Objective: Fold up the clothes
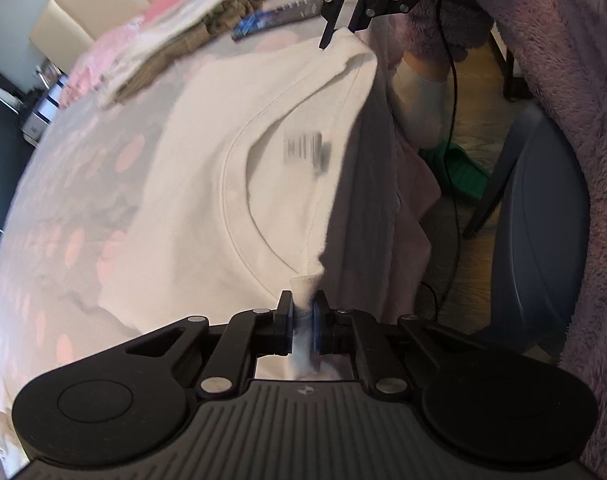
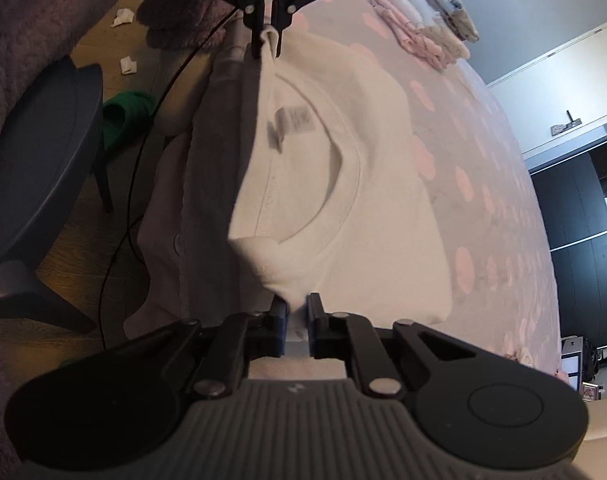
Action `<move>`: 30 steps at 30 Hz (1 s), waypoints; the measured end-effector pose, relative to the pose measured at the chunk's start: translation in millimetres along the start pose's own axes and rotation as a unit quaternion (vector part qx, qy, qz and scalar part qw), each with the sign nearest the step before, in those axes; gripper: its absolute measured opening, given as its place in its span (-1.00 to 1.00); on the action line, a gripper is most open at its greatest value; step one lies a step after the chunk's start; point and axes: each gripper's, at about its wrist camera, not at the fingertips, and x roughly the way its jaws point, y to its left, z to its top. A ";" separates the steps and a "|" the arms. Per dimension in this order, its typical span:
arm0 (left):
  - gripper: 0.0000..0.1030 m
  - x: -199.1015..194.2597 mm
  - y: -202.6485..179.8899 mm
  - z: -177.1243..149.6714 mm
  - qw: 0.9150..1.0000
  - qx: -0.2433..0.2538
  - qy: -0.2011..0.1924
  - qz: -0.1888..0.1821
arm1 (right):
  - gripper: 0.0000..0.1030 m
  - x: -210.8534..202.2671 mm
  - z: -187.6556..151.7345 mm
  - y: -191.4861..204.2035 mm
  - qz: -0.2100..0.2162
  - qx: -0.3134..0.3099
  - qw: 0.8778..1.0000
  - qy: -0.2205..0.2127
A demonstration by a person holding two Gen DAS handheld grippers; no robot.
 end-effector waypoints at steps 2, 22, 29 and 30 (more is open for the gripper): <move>-0.85 -0.6 2.1 -0.3 1.000 -0.011 -0.002 -0.007 | -0.76 5.5 -1.0 3.0 0.002 -0.010 1.000 0.010; -0.40 -51.1 86.1 0.1 0.946 -0.292 -0.137 -0.018 | -0.70 -31.8 4.3 -57.9 -0.073 0.201 0.974 -0.070; -0.60 -18.4 120.2 -6.8 0.871 -0.474 -0.109 0.072 | -0.71 12.3 22.3 -81.3 -0.104 0.360 0.926 -0.050; -0.63 -14.7 121.8 -8.5 0.860 -0.492 -0.112 0.079 | -0.71 17.6 21.5 -84.8 -0.102 0.381 0.918 -0.047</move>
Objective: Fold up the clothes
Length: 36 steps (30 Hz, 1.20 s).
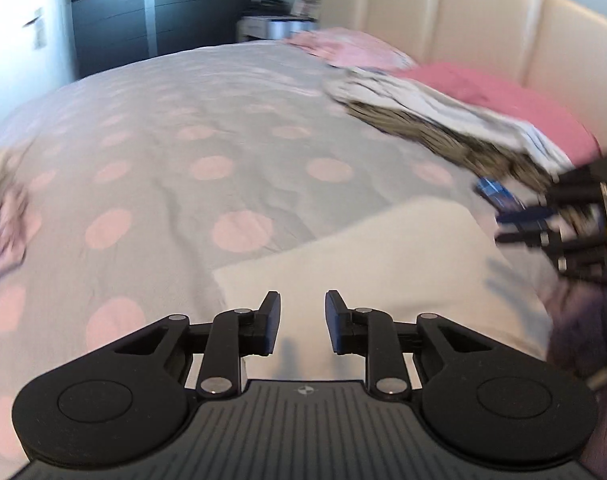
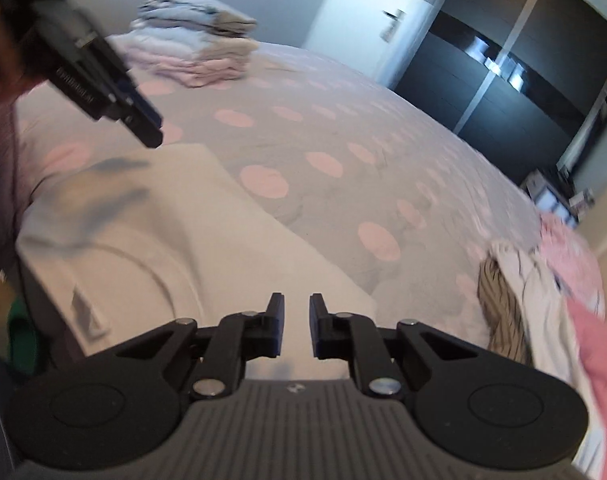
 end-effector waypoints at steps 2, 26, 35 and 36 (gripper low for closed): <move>-0.64 6.6 3.9 -1.3 0.999 -0.036 -0.011 0.014 | -0.71 10.2 0.3 -6.3 -0.010 0.039 0.999 0.007; -0.99 61.8 43.7 -22.6 0.994 -0.098 0.034 0.019 | -0.75 83.5 -27.3 -66.1 0.008 0.269 0.961 0.059; -0.97 46.3 32.2 -0.8 0.997 -0.058 -0.031 0.037 | -0.72 69.2 -14.6 -82.2 -0.028 0.292 0.956 0.002; -0.97 50.9 32.5 0.4 0.997 -0.057 -0.028 0.037 | -0.72 73.8 -14.6 -83.6 -0.023 0.298 0.954 0.005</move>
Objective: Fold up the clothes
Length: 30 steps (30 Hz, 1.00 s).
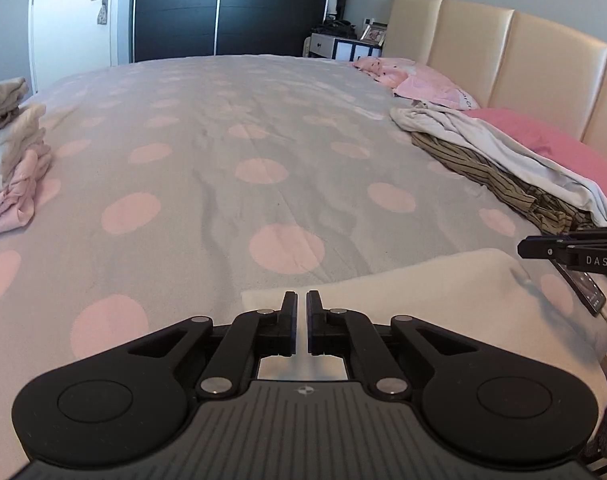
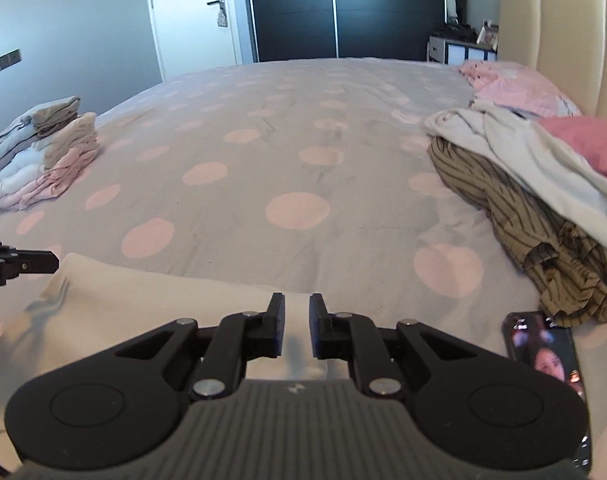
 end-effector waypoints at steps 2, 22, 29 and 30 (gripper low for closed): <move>-0.97 9.3 -0.2 1.9 1.000 0.002 0.005 0.001 | -0.72 10.0 0.5 -1.3 0.007 0.008 1.000 0.009; -0.49 15.9 9.6 -3.3 1.000 0.001 0.000 0.014 | -0.24 26.7 -3.2 -3.8 0.011 0.002 0.999 0.040; -0.05 -8.7 37.9 -3.6 0.995 -0.087 0.044 -0.015 | 0.03 7.9 4.8 -8.6 0.031 0.022 0.998 0.056; 0.04 -11.0 43.1 -5.1 0.993 -0.104 0.054 -0.022 | 0.04 6.2 4.8 -11.7 0.031 0.031 0.997 0.061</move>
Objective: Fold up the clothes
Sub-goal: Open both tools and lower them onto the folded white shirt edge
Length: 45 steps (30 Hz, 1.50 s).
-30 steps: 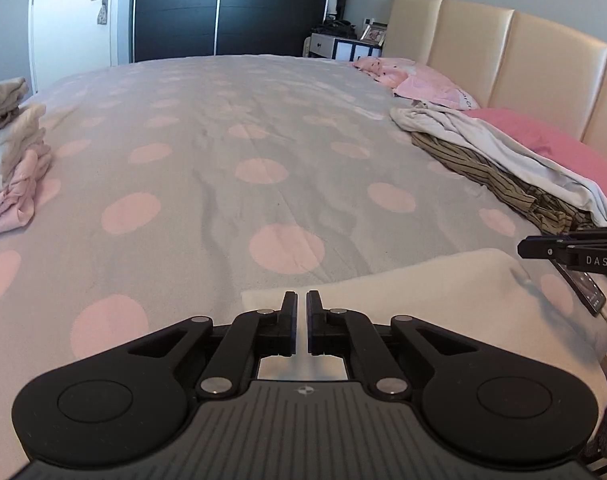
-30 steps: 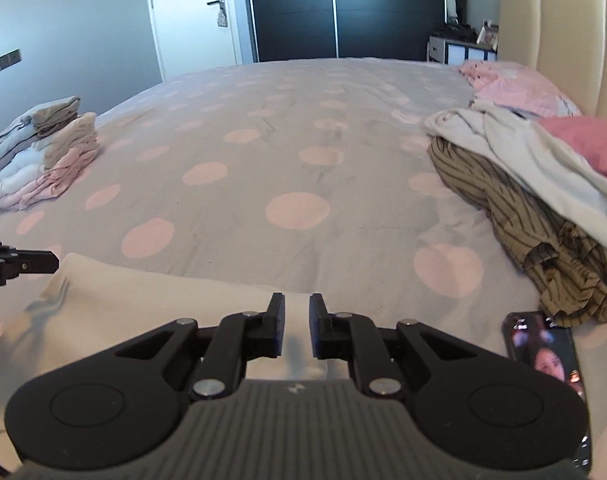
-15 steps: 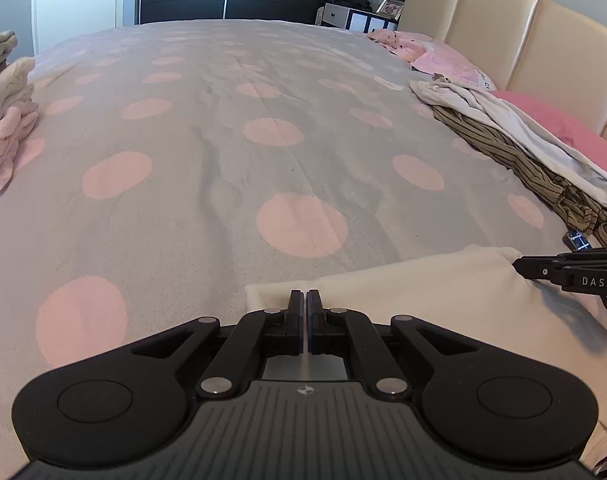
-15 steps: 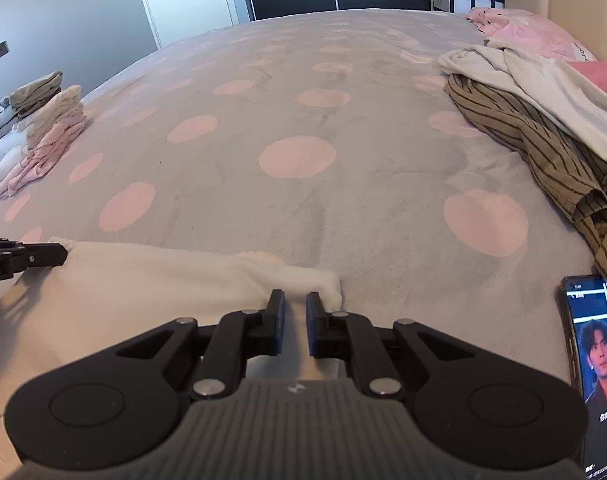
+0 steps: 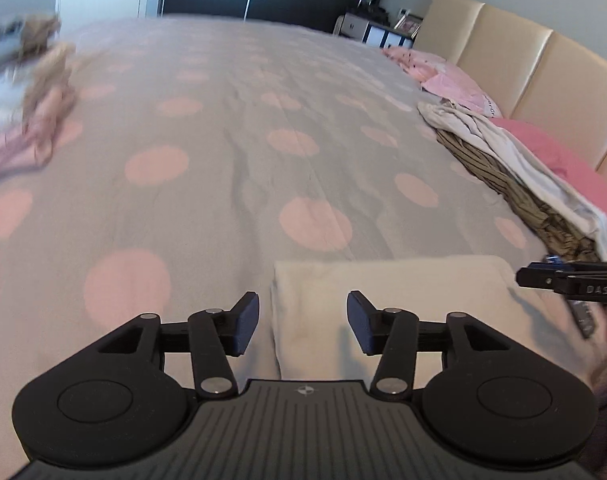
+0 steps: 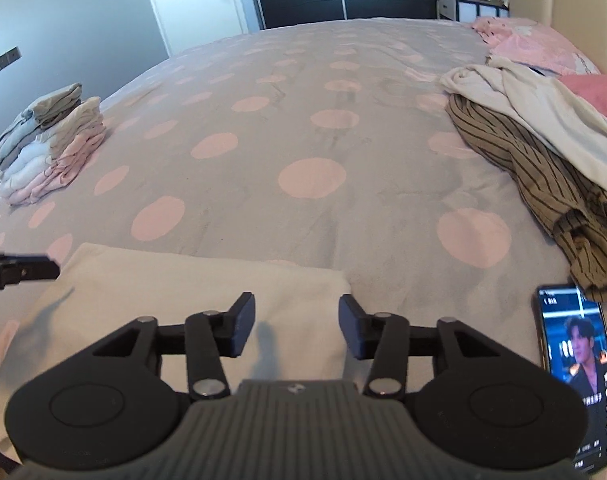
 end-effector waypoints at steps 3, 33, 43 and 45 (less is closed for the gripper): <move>0.09 -4.5 13.6 -5.5 0.999 -0.040 0.027 -0.021 | 0.06 -1.8 -2.5 -10.3 0.002 0.027 0.999 0.029; -0.31 35.3 19.2 -43.7 0.980 -0.105 0.110 -0.126 | -0.39 19.2 -44.5 -35.2 0.129 0.137 0.972 0.137; -0.58 21.4 13.0 -42.5 0.982 -0.099 0.085 -0.134 | -0.48 2.1 -41.3 -34.3 0.143 0.142 0.972 0.119; -0.56 24.0 14.5 -42.9 0.981 -0.109 0.090 -0.134 | -0.46 4.5 -41.7 -34.4 0.141 0.143 0.972 0.124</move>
